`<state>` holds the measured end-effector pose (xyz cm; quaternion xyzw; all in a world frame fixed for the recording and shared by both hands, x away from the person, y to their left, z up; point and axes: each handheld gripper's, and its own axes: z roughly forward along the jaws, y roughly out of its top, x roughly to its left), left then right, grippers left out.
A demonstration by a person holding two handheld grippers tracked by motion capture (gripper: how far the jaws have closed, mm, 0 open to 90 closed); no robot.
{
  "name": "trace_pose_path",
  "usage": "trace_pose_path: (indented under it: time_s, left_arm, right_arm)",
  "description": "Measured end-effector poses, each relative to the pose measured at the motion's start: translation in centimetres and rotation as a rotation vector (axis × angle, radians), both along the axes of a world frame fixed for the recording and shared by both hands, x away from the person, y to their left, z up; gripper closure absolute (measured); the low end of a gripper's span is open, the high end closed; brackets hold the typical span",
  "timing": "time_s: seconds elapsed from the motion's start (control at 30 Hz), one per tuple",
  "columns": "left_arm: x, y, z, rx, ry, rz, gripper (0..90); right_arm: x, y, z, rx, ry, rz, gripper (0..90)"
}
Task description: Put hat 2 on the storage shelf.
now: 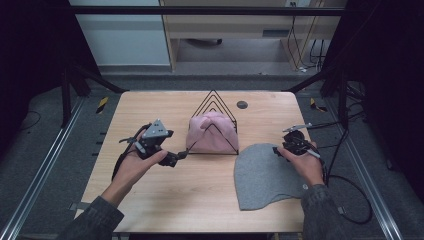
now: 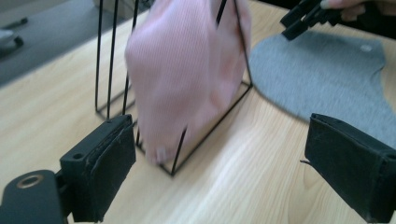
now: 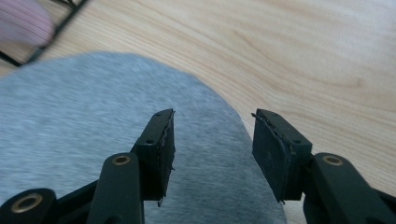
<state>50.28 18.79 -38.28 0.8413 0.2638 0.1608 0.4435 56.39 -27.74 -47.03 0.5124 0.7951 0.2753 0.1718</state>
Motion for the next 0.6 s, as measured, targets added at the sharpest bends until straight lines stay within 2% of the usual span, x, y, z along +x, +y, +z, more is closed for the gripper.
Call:
trace_pose_path:
  time_s: [0.1, 0.13, 0.2, 0.27, 0.33, 0.5, 0.6]
  left_arm:
    - [-0.8, 1.1, -1.5, 0.022, 0.017, 0.014, 8.4]
    - [-1.0, 1.5, -2.0, 0.013, 0.029, 0.027, 8.4]
    - [-1.4, 2.2, -3.1, -0.039, 0.057, 0.054, 8.7]
    - [-1.6, 2.7, -4.0, -0.038, 0.076, 0.072, 9.4]
    - [-1.7, 2.9, -4.4, -0.001, 0.077, 0.079, 9.7]
    - [-2.1, 3.8, -5.0, 0.009, 0.078, 0.097, 9.7]
    - [-2.3, 4.4, -5.2, 0.004, 0.082, 0.110, 9.9]
  right_arm:
    - [0.3, -0.1, -0.4, -0.005, 0.005, -0.004, 47.8]
    - [0.3, -0.1, -0.5, -0.006, 0.009, -0.004, 47.1]
    - [0.4, 0.0, -0.5, -0.012, 0.017, -0.004, 45.5]
    - [0.6, 0.1, -0.6, -0.013, 0.022, -0.005, 45.6]
    - [0.6, 0.2, -0.8, -0.021, 0.034, -0.002, 45.6]
    - [0.6, 0.5, -1.0, -0.047, 0.056, 0.022, 51.9]
    - [0.6, 0.5, -1.1, -0.044, 0.061, 0.024, 54.4]
